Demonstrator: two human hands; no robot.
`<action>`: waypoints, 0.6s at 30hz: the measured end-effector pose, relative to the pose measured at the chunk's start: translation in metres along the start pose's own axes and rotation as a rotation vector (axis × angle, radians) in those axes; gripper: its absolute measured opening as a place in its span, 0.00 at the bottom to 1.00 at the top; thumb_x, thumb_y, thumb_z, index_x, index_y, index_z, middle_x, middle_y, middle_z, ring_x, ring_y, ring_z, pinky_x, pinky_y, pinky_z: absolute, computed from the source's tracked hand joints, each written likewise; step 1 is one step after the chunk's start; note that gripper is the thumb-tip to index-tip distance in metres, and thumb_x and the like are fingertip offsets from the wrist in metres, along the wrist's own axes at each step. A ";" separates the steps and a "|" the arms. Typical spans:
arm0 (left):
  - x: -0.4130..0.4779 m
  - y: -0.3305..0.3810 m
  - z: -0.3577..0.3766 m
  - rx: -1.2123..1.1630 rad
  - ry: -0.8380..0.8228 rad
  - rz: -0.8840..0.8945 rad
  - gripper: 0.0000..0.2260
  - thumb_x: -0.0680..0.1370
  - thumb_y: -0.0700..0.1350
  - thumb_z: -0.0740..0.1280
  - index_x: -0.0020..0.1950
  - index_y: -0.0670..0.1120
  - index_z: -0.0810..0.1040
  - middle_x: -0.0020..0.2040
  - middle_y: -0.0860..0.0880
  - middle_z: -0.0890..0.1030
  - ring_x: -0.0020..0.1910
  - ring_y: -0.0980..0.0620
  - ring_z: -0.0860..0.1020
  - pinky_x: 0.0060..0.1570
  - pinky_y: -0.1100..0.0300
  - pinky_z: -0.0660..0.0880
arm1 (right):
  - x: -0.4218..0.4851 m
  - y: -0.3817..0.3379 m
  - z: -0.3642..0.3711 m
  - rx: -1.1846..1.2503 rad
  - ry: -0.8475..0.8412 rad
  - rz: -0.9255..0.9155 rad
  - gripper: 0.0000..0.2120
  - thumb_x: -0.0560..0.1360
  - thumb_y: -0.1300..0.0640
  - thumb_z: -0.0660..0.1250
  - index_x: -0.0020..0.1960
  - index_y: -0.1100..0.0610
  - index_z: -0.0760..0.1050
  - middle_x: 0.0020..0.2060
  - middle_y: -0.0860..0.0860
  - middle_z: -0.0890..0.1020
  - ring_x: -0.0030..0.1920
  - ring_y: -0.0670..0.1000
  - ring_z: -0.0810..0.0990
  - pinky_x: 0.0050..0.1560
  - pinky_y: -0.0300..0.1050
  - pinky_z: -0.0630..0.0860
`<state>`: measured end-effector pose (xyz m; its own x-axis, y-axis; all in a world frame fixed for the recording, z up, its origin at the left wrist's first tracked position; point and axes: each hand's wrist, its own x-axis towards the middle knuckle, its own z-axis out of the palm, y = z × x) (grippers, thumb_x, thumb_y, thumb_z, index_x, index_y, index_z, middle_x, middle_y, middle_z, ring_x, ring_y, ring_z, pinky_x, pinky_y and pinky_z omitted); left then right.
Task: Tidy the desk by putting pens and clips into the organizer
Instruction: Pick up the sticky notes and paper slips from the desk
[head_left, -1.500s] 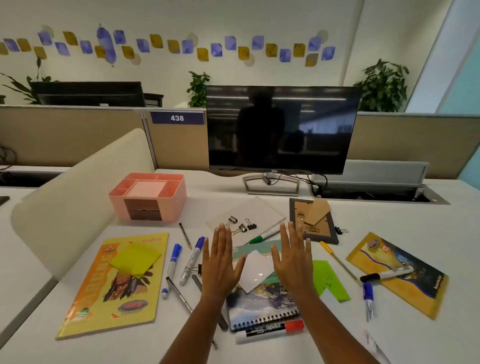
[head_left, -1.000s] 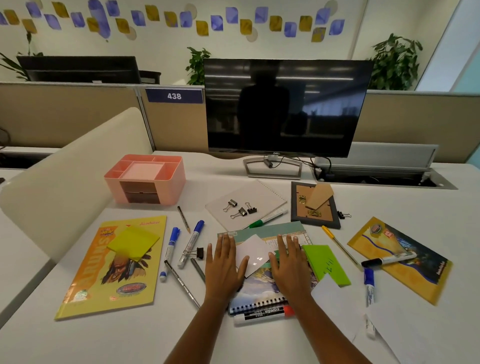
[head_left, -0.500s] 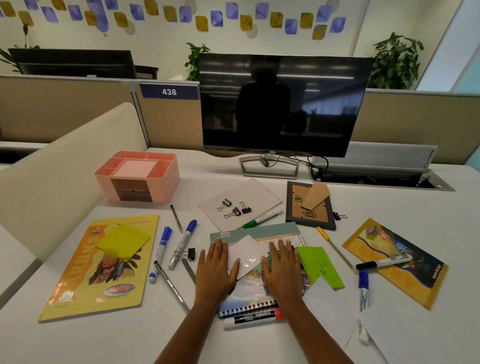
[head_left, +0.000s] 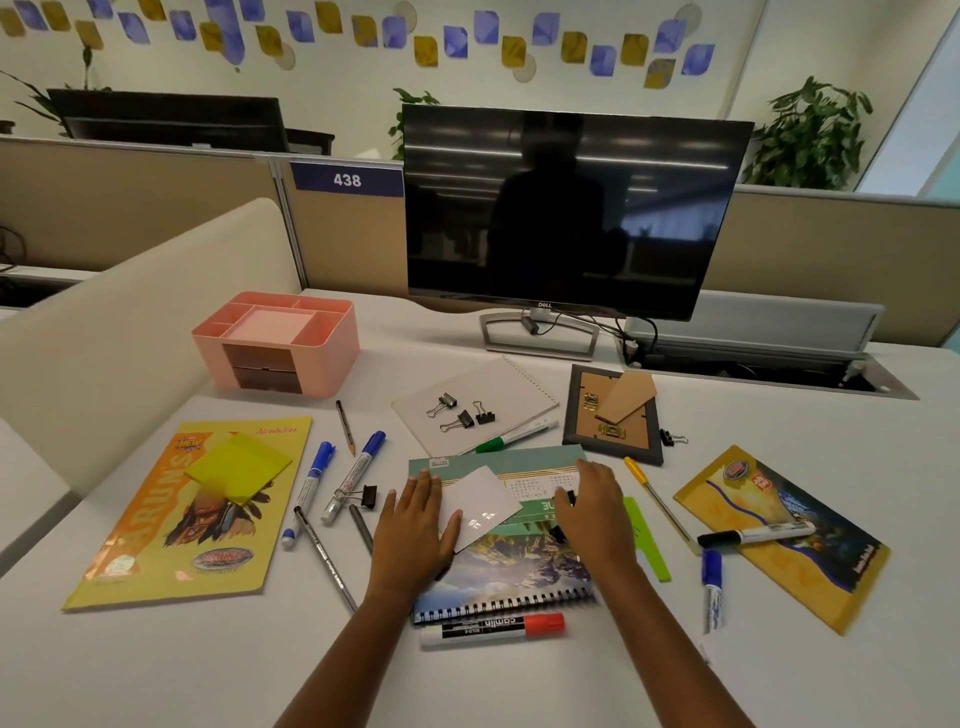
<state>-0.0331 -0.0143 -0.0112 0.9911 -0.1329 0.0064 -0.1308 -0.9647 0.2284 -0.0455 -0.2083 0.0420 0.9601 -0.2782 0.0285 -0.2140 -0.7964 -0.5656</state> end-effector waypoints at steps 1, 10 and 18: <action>0.000 0.000 0.000 -0.003 -0.002 0.003 0.59 0.54 0.68 0.13 0.76 0.44 0.49 0.77 0.45 0.51 0.76 0.48 0.50 0.74 0.53 0.47 | 0.002 -0.001 -0.008 0.054 -0.010 0.027 0.23 0.76 0.57 0.60 0.69 0.62 0.62 0.68 0.60 0.67 0.67 0.58 0.66 0.64 0.50 0.68; 0.003 -0.002 0.003 -0.041 0.031 0.017 0.57 0.57 0.69 0.16 0.76 0.43 0.53 0.76 0.44 0.54 0.75 0.47 0.54 0.73 0.52 0.50 | 0.018 0.013 -0.030 -0.081 -0.253 0.266 0.29 0.72 0.49 0.68 0.65 0.64 0.64 0.65 0.62 0.68 0.65 0.60 0.68 0.60 0.50 0.70; 0.000 -0.001 -0.002 -0.048 0.021 0.016 0.45 0.63 0.63 0.24 0.76 0.45 0.45 0.77 0.46 0.47 0.76 0.50 0.48 0.74 0.55 0.45 | 0.017 0.021 -0.018 -0.224 -0.336 0.323 0.30 0.69 0.47 0.70 0.62 0.63 0.65 0.62 0.61 0.71 0.61 0.59 0.72 0.57 0.47 0.71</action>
<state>-0.0330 -0.0129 -0.0099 0.9893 -0.1428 0.0305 -0.1457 -0.9505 0.2744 -0.0369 -0.2397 0.0459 0.8356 -0.3708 -0.4053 -0.5073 -0.8041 -0.3101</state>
